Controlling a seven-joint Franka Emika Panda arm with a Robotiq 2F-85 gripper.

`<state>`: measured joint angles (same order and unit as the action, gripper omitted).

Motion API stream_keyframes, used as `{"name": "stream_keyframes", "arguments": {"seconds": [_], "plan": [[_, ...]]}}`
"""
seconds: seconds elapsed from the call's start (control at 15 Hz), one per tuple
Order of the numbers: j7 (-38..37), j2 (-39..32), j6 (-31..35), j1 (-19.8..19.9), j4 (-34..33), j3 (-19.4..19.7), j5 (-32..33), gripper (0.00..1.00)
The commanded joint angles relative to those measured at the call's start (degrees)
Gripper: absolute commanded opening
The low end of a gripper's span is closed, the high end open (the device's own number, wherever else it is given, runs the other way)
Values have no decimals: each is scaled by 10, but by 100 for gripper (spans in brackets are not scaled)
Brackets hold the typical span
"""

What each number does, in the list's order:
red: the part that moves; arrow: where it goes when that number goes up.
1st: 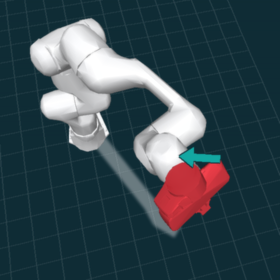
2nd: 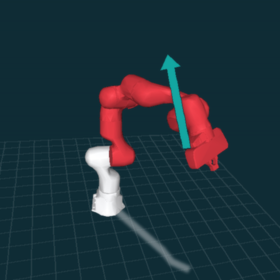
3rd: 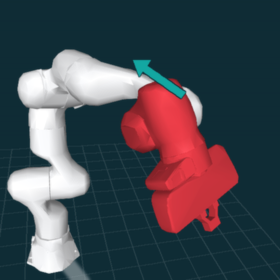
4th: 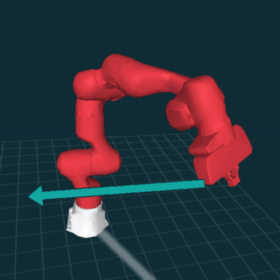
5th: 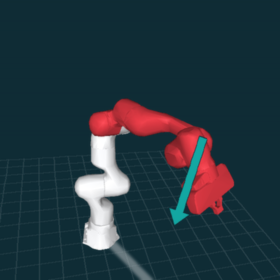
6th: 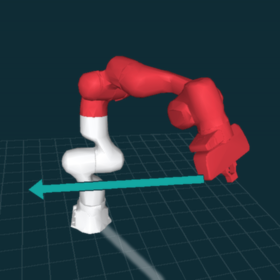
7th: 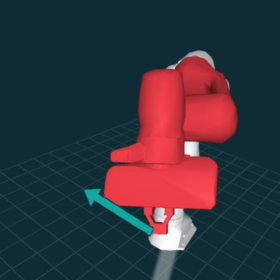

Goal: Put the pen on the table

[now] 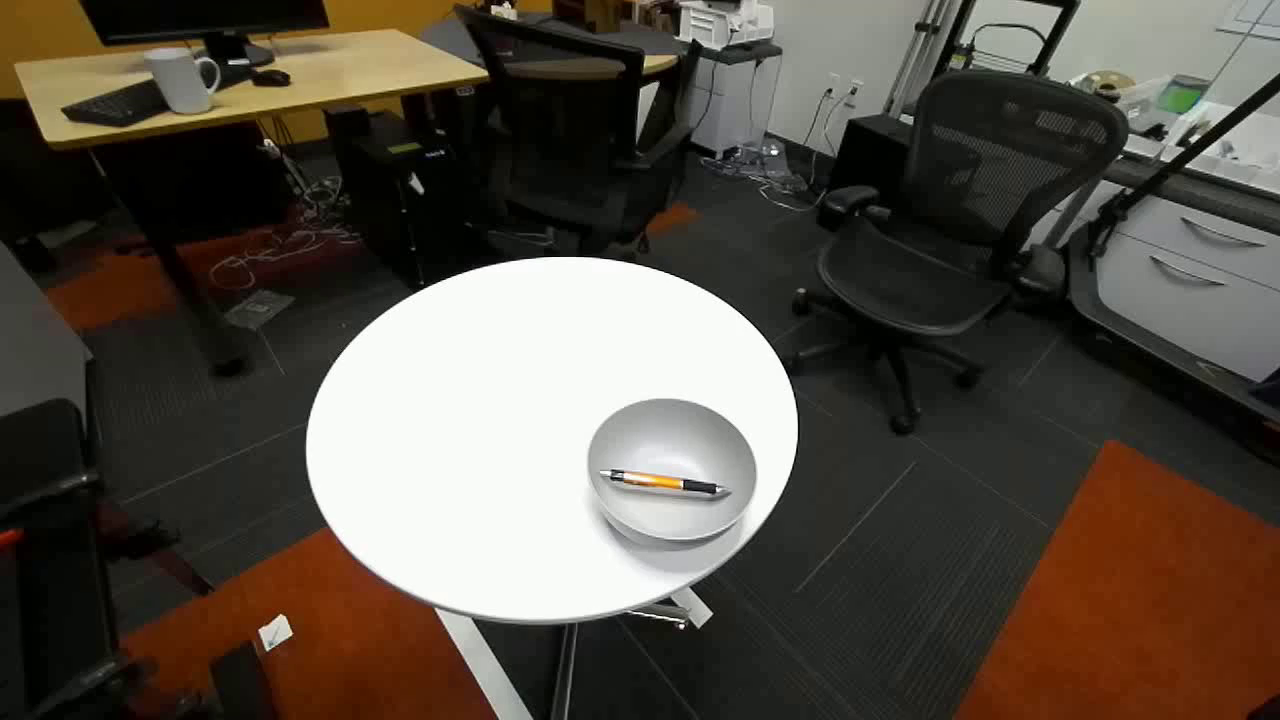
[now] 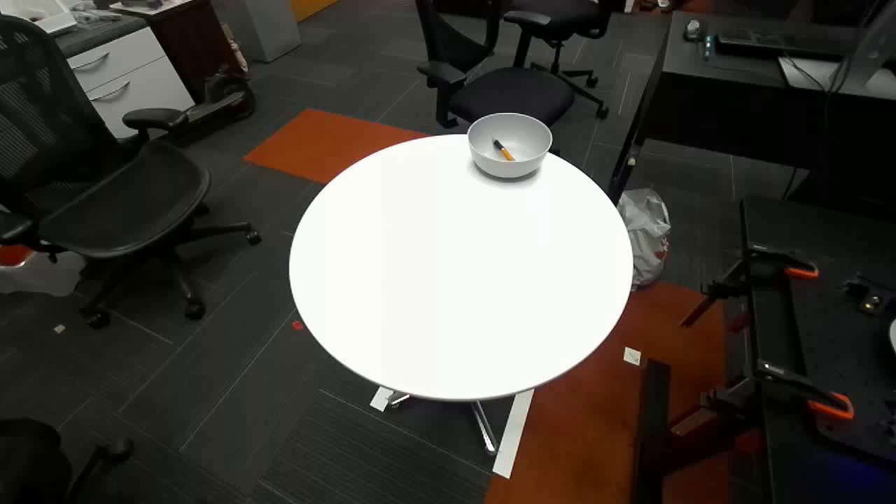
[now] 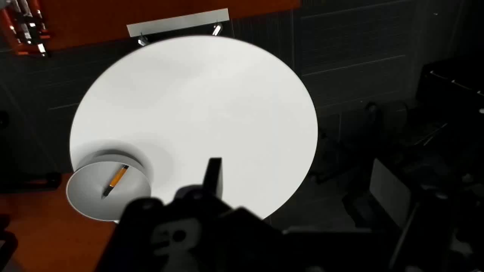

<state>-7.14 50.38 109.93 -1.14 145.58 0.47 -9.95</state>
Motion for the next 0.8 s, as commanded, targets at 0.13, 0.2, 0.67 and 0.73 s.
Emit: {"name": "stream_keyframes", "arguments": {"seconds": [0.13, 0.2, 0.67, 0.73], "plan": [[4, -1, -2, 7, -1, -4, -4, 100], [4, -1, -2, 7, -1, -4, -4, 100], [-7, -57, 55, 45, -24, 7, 16, 100], [-7, -78, 74, 54, -32, 14, 16, 100]]}}
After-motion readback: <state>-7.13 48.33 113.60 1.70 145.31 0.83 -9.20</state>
